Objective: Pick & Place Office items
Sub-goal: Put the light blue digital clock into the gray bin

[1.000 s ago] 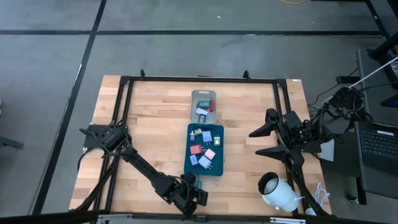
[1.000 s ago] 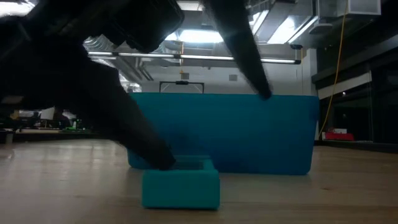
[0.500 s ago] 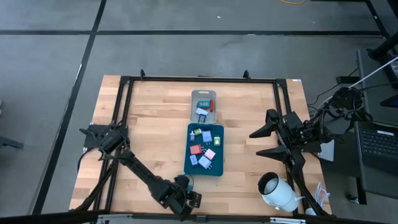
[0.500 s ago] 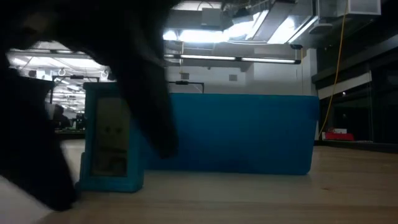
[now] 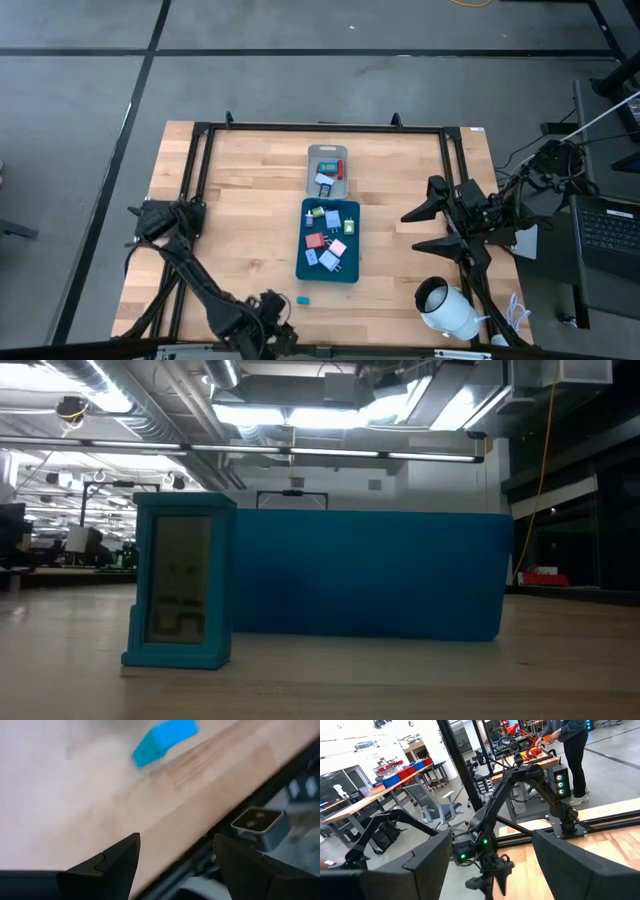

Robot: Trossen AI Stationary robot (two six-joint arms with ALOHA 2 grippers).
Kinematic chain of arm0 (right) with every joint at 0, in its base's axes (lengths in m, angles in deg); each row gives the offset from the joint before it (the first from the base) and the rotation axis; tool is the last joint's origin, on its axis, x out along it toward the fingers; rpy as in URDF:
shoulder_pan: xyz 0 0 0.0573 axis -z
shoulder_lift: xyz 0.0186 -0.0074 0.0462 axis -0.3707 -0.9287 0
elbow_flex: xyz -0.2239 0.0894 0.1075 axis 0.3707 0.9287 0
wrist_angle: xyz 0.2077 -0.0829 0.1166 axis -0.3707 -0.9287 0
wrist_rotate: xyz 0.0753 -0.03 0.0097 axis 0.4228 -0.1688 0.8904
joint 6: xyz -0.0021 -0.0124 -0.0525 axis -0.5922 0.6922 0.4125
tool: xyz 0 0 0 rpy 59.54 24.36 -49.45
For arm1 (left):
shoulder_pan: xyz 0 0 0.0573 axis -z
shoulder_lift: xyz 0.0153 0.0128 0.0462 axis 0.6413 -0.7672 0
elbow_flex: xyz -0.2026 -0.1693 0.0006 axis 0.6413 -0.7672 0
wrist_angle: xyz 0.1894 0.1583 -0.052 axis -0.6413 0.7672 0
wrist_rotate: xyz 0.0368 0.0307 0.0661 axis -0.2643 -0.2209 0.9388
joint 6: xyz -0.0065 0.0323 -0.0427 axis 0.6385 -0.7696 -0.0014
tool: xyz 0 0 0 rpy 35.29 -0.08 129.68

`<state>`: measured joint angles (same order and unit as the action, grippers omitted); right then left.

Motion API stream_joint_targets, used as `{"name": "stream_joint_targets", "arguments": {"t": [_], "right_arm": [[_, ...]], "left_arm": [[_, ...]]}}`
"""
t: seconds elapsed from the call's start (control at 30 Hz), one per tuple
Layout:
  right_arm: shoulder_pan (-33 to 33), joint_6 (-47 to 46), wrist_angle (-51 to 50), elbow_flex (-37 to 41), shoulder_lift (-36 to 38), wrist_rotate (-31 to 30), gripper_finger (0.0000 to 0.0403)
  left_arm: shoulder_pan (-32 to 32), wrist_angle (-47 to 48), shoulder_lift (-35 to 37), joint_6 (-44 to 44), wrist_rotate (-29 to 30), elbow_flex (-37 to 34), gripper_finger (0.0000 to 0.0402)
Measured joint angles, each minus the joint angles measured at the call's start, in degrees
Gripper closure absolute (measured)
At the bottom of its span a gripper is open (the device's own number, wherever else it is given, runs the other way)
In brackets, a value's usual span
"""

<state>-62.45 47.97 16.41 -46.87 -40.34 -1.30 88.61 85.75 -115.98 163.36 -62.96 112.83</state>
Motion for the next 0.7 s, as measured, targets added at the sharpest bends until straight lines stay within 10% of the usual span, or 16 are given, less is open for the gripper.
{"name": "stream_joint_targets", "arguments": {"t": [0.33,0.7], "right_arm": [[0.0,-1.0,0.1,0.0,0.0,-0.9,0.0119],[-0.1,-2.8,-0.1,0.0,-0.2,-7.8,0.0119]], "left_arm": [[-8.8,12.5,6.8,-54.2,-6.2,0.2,0.0162],[-14.4,4.8,7.4,-68.4,-20.5,0.1,0.0164]]}}
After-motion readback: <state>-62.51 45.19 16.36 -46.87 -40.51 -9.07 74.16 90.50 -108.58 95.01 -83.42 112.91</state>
